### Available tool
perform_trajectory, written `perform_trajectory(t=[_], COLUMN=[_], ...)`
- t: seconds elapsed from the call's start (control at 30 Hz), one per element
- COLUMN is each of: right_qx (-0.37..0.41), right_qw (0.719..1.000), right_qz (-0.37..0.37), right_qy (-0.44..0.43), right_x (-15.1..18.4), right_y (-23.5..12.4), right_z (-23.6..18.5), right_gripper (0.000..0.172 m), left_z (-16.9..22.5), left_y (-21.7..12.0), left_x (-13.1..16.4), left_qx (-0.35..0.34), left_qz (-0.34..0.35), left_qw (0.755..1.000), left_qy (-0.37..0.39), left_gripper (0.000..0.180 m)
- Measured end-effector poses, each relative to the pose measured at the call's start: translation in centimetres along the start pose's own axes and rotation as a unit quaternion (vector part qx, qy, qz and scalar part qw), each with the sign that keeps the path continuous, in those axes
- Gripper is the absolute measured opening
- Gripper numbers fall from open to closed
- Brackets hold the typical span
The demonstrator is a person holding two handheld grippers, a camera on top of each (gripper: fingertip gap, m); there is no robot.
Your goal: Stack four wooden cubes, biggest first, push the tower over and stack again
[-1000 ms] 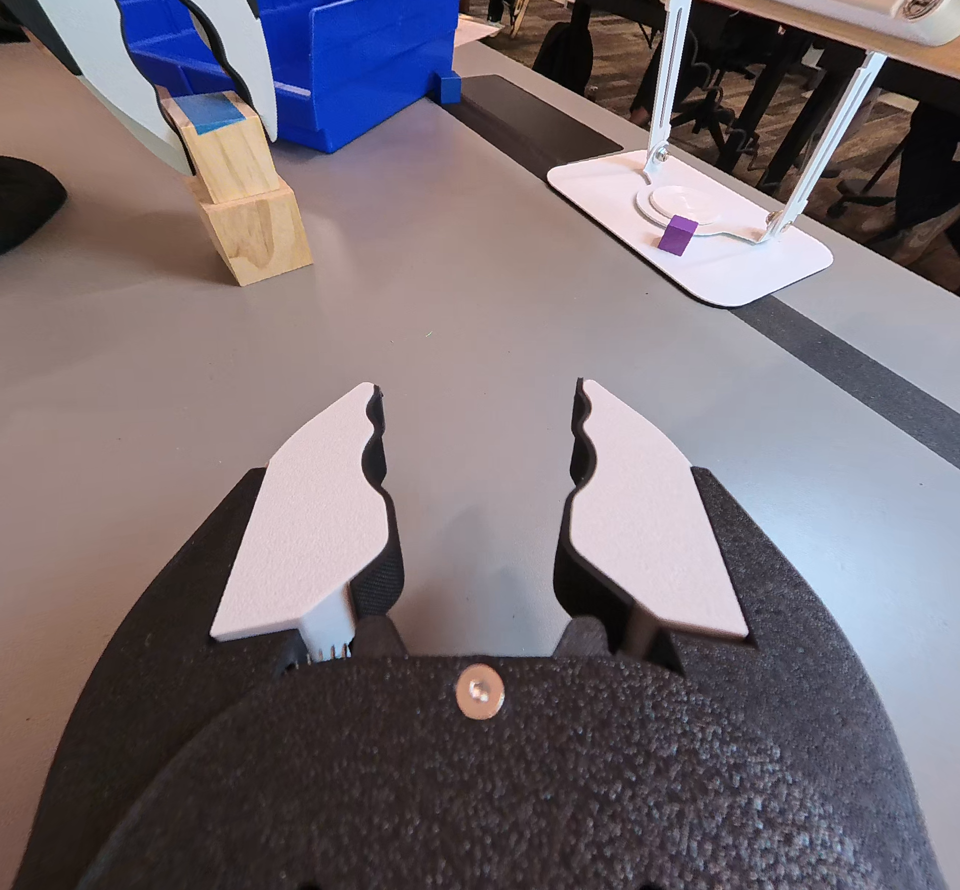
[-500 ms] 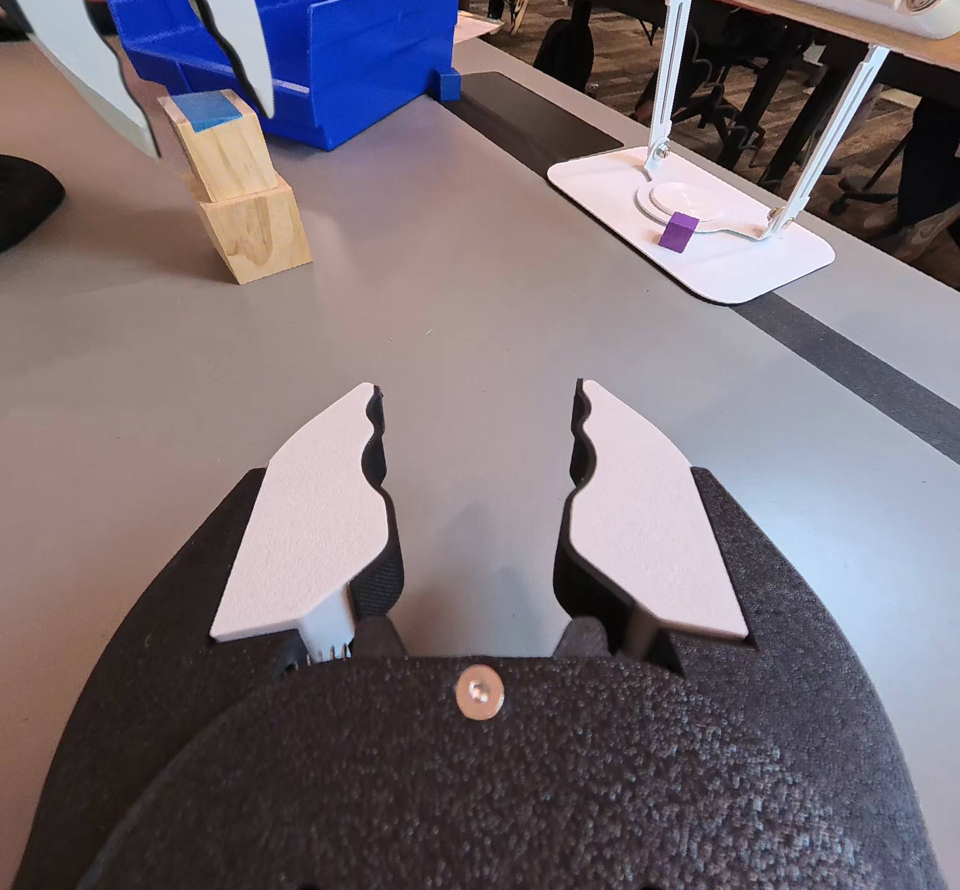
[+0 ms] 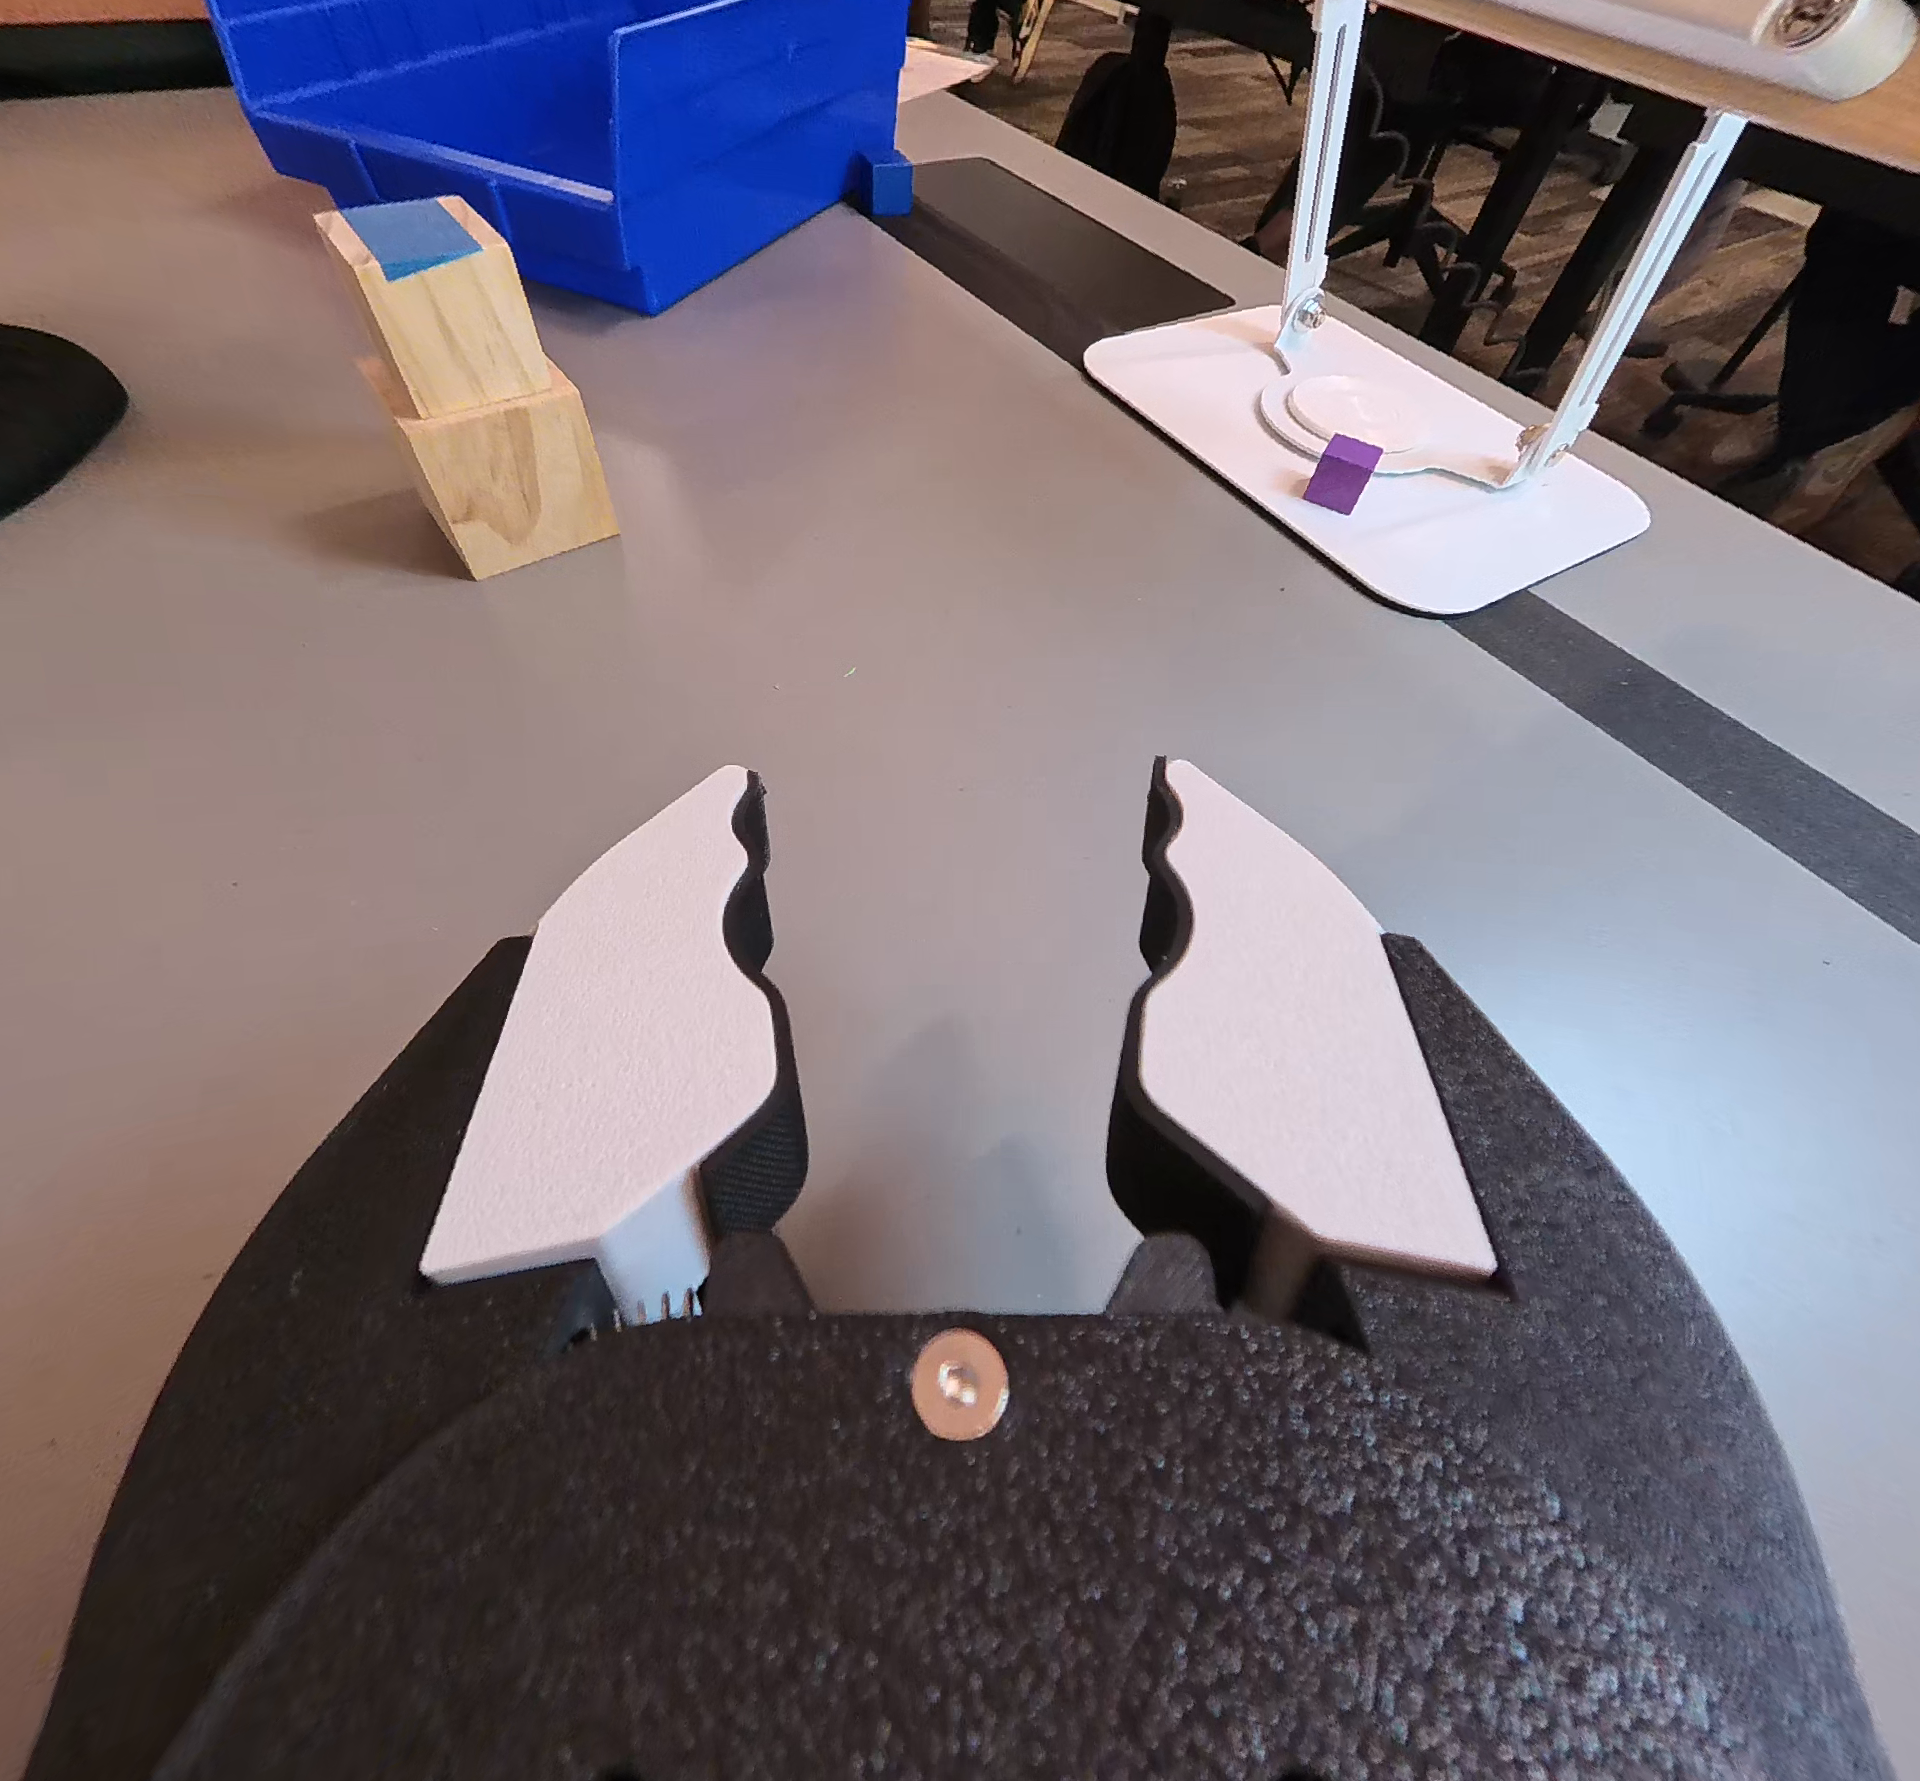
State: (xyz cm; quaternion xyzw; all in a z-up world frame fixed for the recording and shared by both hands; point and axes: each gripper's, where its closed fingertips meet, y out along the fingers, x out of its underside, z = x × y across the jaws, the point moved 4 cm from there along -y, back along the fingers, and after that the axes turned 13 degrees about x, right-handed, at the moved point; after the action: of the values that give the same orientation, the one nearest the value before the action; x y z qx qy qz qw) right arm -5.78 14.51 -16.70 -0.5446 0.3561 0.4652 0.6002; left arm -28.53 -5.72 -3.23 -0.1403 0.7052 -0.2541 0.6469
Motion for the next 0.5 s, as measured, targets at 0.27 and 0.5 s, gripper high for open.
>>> perform_trajectory(t=[0.27, 0.5], right_qx=[-0.003, -0.003], right_qw=[1.0, 1.0], right_qz=[-0.007, -0.011], right_qy=[0.0, -0.002], right_x=[0.3, 0.6], right_y=[0.3, 0.4], right_z=[-0.2, -0.3], right_gripper=[0.07, 0.069], left_z=[-4.9, -12.9], left_y=[-1.4, -2.5], left_x=[3.6, 5.1], left_qx=[-0.141, -0.292], left_qz=[0.081, 0.054], left_qw=[0.983, 0.936], left_qy=[-0.088, -0.19], left_gripper=[0.0, 0.0])
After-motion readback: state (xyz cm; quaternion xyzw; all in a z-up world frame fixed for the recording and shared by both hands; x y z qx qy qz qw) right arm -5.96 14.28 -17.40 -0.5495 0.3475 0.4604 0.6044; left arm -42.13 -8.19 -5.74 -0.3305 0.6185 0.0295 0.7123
